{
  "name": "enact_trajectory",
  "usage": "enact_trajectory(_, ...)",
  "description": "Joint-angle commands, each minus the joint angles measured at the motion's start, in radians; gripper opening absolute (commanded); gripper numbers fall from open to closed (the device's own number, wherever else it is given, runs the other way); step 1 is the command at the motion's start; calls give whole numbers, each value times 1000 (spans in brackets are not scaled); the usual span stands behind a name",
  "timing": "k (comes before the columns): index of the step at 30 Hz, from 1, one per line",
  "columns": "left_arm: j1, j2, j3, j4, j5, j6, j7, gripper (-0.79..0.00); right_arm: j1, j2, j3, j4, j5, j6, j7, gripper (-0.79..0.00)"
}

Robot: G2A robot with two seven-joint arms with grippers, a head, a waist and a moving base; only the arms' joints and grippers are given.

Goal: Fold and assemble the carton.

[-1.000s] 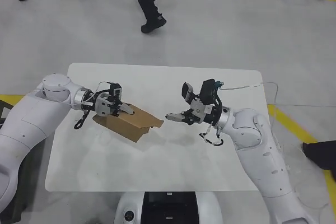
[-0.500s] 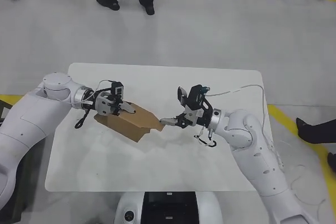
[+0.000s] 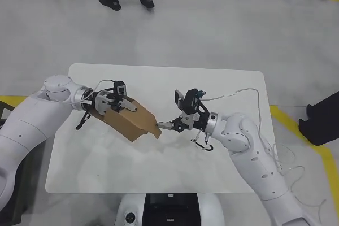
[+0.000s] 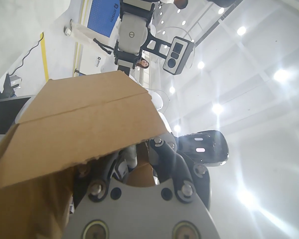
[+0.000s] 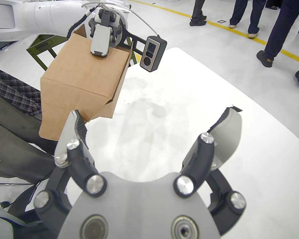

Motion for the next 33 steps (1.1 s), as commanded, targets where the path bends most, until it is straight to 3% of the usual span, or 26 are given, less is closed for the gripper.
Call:
enact_trajectory(1,1,2,0,-1,-18,-1,0,-785,1,0,-7,1,-1,5,-7,0)
enact_trajectory(33,-1,7,19,-9,-57,-7,0,-785,14,2,-65,-23,-24,53,-62,0)
